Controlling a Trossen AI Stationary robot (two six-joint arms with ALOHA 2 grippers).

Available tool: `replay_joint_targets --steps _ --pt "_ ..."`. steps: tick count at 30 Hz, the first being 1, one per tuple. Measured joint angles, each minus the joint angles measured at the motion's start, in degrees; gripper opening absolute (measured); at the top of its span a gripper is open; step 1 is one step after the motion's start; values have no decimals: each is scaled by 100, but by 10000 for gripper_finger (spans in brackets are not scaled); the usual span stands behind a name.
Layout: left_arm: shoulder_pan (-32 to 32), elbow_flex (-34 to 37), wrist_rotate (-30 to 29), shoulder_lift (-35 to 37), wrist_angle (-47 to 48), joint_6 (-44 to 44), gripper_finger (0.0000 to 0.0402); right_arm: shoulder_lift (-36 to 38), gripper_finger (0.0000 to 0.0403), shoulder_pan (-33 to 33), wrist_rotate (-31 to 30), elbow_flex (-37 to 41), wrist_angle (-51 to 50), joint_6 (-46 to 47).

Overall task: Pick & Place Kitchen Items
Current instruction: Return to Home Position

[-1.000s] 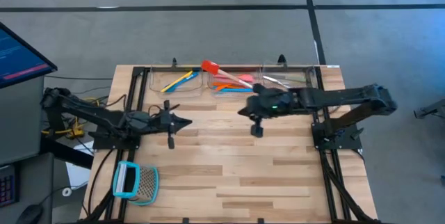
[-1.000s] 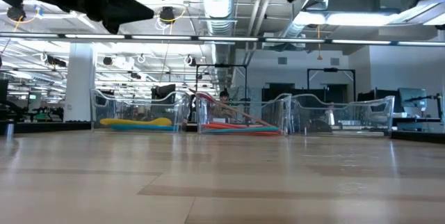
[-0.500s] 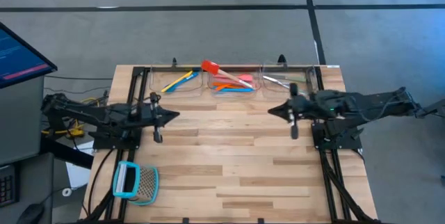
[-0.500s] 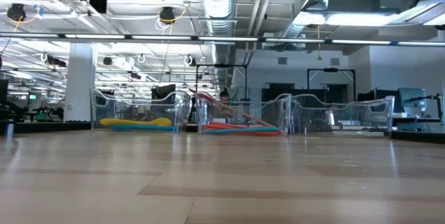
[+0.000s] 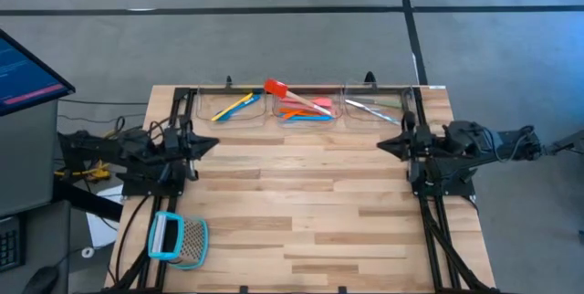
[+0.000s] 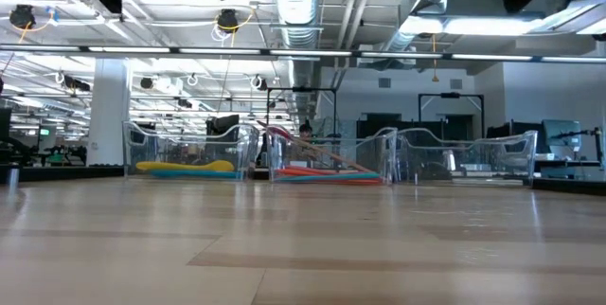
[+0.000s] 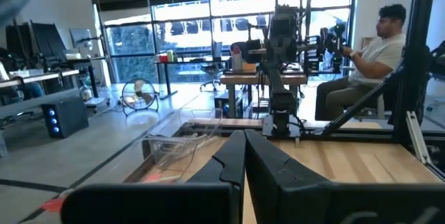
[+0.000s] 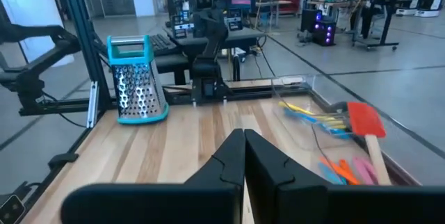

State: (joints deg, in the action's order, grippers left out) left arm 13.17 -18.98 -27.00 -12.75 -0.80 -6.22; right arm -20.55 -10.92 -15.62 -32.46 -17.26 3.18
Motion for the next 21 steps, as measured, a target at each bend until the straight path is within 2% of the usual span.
replay_joint_targets --steps 8,15,21 --pt "0 0 3 653 659 87 3 1053 0 0 -2 581 -92 31" --pt "0 0 2 1178 1243 245 3 1880 0 0 6 677 -372 -8" --pt "0 -20 -2 1272 1555 174 3 2028 0 0 11 681 -467 -99"
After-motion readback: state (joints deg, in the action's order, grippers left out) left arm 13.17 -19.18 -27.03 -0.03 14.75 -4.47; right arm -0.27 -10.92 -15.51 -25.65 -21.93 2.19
